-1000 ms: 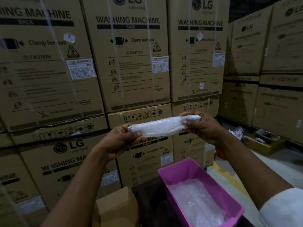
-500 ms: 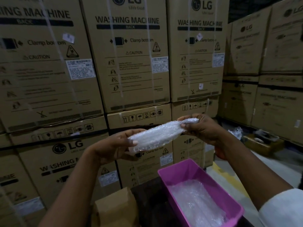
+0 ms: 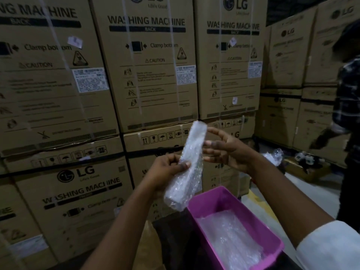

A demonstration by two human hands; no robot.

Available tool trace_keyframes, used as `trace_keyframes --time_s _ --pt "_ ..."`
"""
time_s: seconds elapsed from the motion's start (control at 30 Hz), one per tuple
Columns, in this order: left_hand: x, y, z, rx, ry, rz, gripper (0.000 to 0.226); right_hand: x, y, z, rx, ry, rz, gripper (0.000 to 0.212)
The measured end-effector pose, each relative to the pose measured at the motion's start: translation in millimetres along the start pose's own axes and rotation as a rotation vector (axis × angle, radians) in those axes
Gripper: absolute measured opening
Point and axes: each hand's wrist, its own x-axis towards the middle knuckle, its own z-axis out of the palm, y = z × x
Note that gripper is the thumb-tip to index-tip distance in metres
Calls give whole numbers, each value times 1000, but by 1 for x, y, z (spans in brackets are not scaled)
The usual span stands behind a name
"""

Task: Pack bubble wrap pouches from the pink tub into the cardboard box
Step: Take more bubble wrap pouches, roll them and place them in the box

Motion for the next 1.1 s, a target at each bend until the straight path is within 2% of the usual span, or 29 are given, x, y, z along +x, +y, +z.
trace_keyframes --time_s 0.07,0.13,0.2,0.37,0.5,0.6,0.83,0.97,1.07,1.1 --pt "3 0 4 -147 74 -3 22 1 13 6 59 -20 40 79" --pt "8 3 8 -253 129 5 24 2 21 18 4 -29 48 64" --pt "11 5 12 -292 177 26 24 5 24 29 -72 -9 21 48" --pt "17 8 15 -280 232 41 18 11 21 45 -139 86 -41 29" --pt "15 11 8 -234 212 36 22 12 21 48 -104 70 -41 33" --pt "14 10 4 -346 181 48 26 11 22 49 -89 51 -52 26" --pt "15 10 4 -354 147 47 10 13 23 51 -58 46 -92 21" --pt "14 12 3 -363 95 74 25 14 24 45 -83 100 -132 12" --pt "14 10 0 -325 98 59 22 15 23 41 -171 77 -151 23" --pt "15 9 0 -304 101 45 27 15 23 41 -226 71 -160 26"
